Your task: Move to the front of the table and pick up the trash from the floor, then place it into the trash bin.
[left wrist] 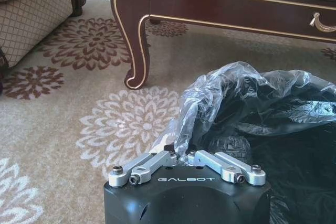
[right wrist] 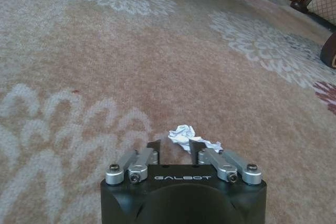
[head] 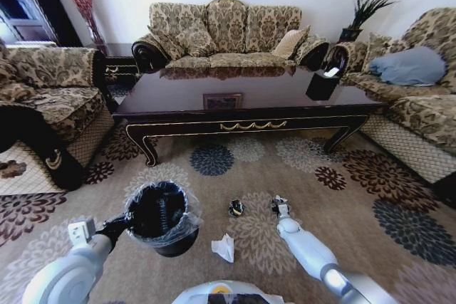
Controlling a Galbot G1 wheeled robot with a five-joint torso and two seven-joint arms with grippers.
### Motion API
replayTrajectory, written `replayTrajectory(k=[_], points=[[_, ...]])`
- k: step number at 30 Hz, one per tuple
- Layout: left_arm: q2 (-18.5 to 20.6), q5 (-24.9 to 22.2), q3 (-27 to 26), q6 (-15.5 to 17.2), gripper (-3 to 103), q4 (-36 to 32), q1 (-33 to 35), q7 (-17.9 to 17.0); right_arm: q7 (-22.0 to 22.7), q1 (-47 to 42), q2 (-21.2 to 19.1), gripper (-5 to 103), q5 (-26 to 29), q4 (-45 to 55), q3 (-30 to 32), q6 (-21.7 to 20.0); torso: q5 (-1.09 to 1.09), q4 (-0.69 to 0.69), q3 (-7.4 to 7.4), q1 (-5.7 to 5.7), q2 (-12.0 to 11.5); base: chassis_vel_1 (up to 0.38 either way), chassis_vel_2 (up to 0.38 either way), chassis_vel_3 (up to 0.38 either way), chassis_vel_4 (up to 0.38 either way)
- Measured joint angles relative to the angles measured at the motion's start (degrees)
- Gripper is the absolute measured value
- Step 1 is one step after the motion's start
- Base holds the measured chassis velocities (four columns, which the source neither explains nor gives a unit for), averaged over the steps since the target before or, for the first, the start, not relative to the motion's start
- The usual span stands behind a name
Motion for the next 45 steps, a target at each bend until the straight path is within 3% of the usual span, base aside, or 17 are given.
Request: replayTrajectory(k=[3,5,8,28,30,32,33,36,39,41,43,45], points=[[0.12,-0.02,-0.03,-0.01,3,0.0,0.05,0.01,-0.01,0.37,-0.02,17,-0.31,-0.48,0.1,0.03,0.0,0.0,0.0,0.0,0.0,0.0,0.0,0.0,0.0],[0.13,-0.02,-0.03,-0.01,3,0.01,0.02,0.01,-0.01,0.51,-0.07,17,-0.55,-0.64,0.16,0.03,0.0,0.0,0.0,0.0,0.0,0.0,0.0,0.0,0.0],[0.16,-0.02,0.13,-0.03,3,0.19,-0.22,0.01,-0.01,0.75,-0.19,3,-1.09,-0.9,0.34,0.06,0.0,0.0,0.0,0.0,0.0,0.0,0.0,0.0,0.0],[-0.17,0.26,1.58,-0.04,3,0.83,-1.49,0.08,-0.54,-1.57,-5.03,-3,-4.11,2.25,1.63,3.07,0.0,-0.01,0.0,0.0,0.0,0.0,0.0,0.0,0.0],[-0.3,0.5,1.62,-0.04,3,0.82,-1.4,0.1,-0.71,-1.31,-4.55,7,-4.4,1.46,1.84,3.24,0.0,-0.01,0.0,0.0,0.0,0.0,0.0,0.0,0.0],[-0.31,0.52,1.62,-0.04,3,0.78,-1.32,0.1,-0.79,-1.16,-4.32,7,-4.4,1.24,1.84,3.25,0.0,-0.01,0.0,0.0,0.0,0.0,0.0,0.0,0.0],[-0.32,0.52,1.55,-0.04,3,0.65,-1.09,0.12,-0.94,-0.87,-3.87,17,-4.42,0.83,1.84,3.24,0.0,0.0,0.0,0.0,0.0,0.0,0.0,0.0,0.0],[-0.33,0.53,1.32,-0.04,3,0.49,-0.8,0.13,-1.16,-0.5,-3.25,22,-4.45,0.35,1.64,3.12,0.0,0.0,0.0,0.0,0.0,0.0,0.0,0.0,0.0],[-0.33,0.52,0.94,-0.04,3,0.3,-0.44,0.13,-1.54,0.29,-1.93,38,-5.35,-0.96,1.48,3.07,0.0,0.0,0.0,0.0,0.0,0.0,0.0,0.0,0.0],[-0.33,0.52,0.87,-0.04,3,0.23,-0.3,0.13,-1.6,0.56,-1.58,38,-5.69,-1.36,1.47,3.07,0.0,0.0,0.0,0.0,0.0,0.0,0.0,0.0,0.0],[-0.37,0.51,0.75,-0.04,3,0.05,-0.05,0.13,-1.64,1.24,-0.76,55,-7.1,-2.72,1.55,3.03,0.0,0.01,0.0,0.0,0.0,0.0,0.0,0.0,0.0],[-0.37,0.51,0.73,-0.04,3,0.03,-0.02,0.13,-1.65,1.36,-0.63,55,-7.37,-3.0,1.6,3.01,0.0,0.01,0.0,0.0,0.0,0.0,0.0,0.0,0.0]])
